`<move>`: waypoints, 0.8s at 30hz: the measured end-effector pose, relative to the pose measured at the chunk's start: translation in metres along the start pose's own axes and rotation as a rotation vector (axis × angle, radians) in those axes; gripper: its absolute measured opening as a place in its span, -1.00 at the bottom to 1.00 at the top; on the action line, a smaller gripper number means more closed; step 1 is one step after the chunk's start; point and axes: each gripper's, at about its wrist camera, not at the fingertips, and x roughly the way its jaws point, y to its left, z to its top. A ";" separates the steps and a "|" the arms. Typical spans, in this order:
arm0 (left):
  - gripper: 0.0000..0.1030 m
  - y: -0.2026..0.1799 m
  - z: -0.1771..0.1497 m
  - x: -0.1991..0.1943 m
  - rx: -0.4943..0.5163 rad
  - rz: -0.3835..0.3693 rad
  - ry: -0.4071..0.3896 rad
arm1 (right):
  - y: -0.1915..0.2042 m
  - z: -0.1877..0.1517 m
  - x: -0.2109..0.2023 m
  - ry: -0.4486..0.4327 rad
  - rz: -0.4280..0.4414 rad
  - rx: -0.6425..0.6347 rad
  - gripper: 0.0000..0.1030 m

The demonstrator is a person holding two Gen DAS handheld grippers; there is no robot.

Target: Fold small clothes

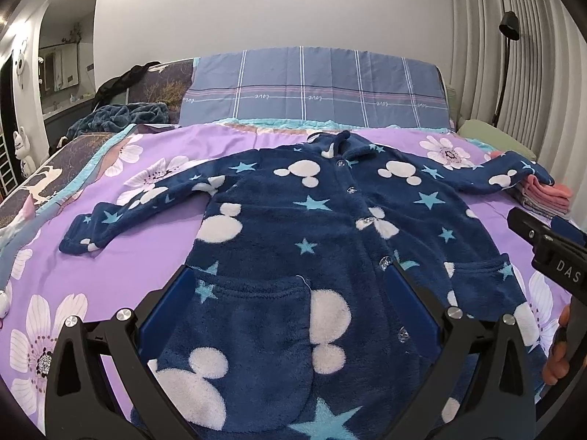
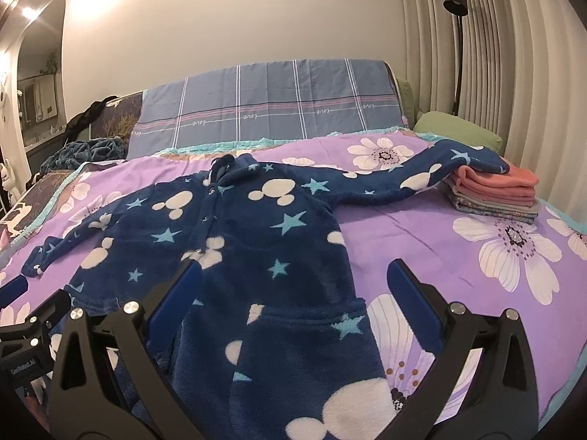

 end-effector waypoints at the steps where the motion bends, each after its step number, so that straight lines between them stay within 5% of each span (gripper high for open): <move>1: 0.97 -0.001 0.000 0.000 0.002 0.000 0.001 | 0.000 0.000 0.000 0.000 -0.002 -0.004 0.96; 24: 0.97 0.029 0.010 0.020 -0.064 0.015 0.056 | 0.014 0.017 0.017 0.011 0.007 -0.092 0.96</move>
